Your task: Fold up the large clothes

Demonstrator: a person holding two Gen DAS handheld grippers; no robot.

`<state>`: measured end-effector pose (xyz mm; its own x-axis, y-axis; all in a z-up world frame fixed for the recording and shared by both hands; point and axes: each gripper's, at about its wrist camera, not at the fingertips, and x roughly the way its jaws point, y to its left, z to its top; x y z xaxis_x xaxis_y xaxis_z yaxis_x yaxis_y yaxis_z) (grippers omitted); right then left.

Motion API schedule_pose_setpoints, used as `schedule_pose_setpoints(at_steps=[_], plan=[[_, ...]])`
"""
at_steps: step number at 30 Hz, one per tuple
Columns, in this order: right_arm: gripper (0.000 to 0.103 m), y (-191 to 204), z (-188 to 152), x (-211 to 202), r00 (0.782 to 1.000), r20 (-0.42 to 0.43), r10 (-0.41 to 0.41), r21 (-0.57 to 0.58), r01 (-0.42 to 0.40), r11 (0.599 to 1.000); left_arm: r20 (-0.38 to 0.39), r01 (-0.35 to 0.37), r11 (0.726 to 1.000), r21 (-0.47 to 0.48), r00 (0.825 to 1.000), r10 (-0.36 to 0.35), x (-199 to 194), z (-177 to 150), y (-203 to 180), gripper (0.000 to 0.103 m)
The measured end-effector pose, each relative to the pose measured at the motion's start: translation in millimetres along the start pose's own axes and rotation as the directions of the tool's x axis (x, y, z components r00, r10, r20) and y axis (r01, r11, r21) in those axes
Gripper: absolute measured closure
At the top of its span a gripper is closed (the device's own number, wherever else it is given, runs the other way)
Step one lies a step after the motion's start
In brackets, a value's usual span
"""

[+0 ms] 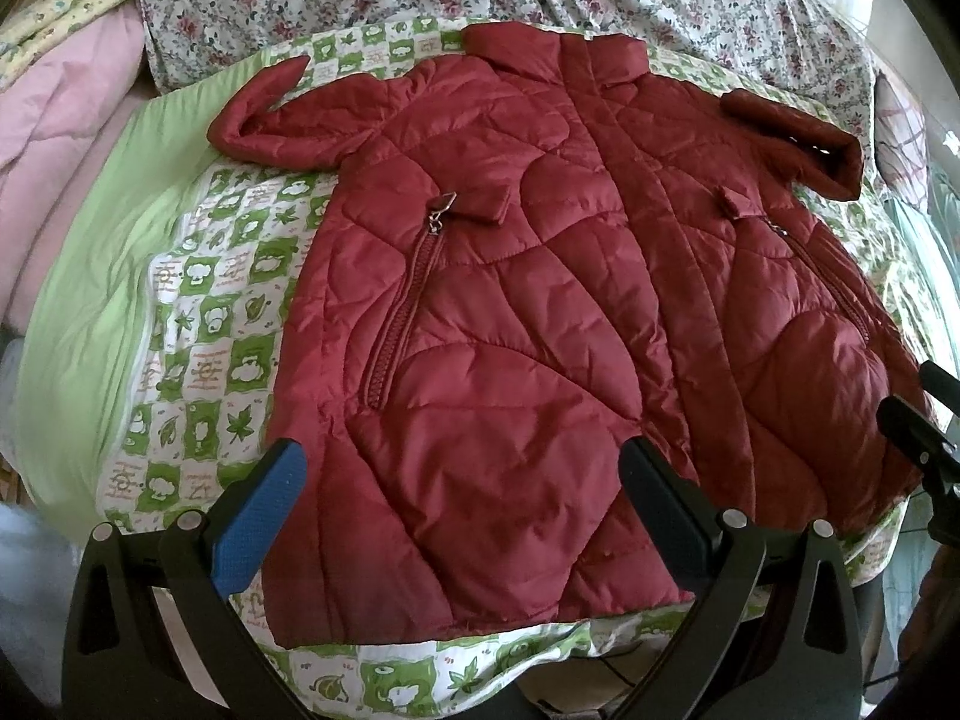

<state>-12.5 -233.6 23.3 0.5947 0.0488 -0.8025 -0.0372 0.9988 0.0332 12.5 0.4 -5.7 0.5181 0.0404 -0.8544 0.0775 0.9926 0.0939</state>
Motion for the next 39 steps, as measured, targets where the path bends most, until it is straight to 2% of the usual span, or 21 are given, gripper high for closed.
schedule_pose_setpoints(at_steps=[13, 22, 30, 39], plan=[[0.0, -8.0, 10.0, 11.5, 0.994, -0.019, 0.104, 0.048, -0.103, 0.994, -0.079, 0.053, 0.998, -0.028, 0.995, -0.055, 14.3, 9.5, 7.7, 0.0], [0.0, -28.7, 32.6, 23.6, 0.992, -0.005, 0.129, 0.066, -0.129, 0.989, -0.057, 0.064, 0.997, -0.043, 0.996, -0.067, 26.9, 25.8, 14.4, 0.0], [0.0, -63.3, 81.9, 39.1, 0.995, 0.036, 0.09, 0.077, -0.092, 0.993, -0.063, 0.052, 0.997, -0.049, 0.996, -0.055, 43.3, 49.5, 20.2, 0.0], [0.0, -107.2, 142.3, 83.3, 0.999, 0.036, 0.004, 0.028, -0.005, 1.0, -0.076, 0.046, 0.997, -0.062, 0.996, -0.05, 62.8, 73.5, 26.4, 0.0]])
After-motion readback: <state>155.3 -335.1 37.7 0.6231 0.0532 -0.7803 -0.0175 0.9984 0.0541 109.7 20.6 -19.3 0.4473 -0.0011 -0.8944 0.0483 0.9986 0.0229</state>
